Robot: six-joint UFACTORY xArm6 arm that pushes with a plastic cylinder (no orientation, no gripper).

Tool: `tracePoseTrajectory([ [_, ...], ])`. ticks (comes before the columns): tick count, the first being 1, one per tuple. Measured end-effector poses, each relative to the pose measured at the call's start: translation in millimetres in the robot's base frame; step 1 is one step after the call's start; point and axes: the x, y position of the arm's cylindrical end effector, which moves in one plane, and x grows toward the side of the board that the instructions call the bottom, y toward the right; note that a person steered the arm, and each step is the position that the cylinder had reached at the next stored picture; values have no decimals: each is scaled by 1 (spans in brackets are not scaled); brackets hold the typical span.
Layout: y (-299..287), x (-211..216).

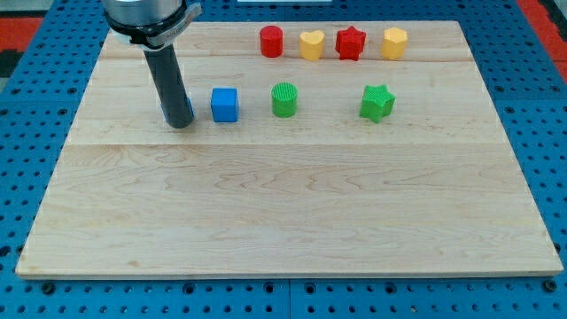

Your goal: Push the blue triangle to the left side of the blue cube

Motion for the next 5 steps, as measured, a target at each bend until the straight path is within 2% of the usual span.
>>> tracePoseTrajectory([
  [3, -44, -6],
  [4, 1, 9],
  [5, 1, 9],
])
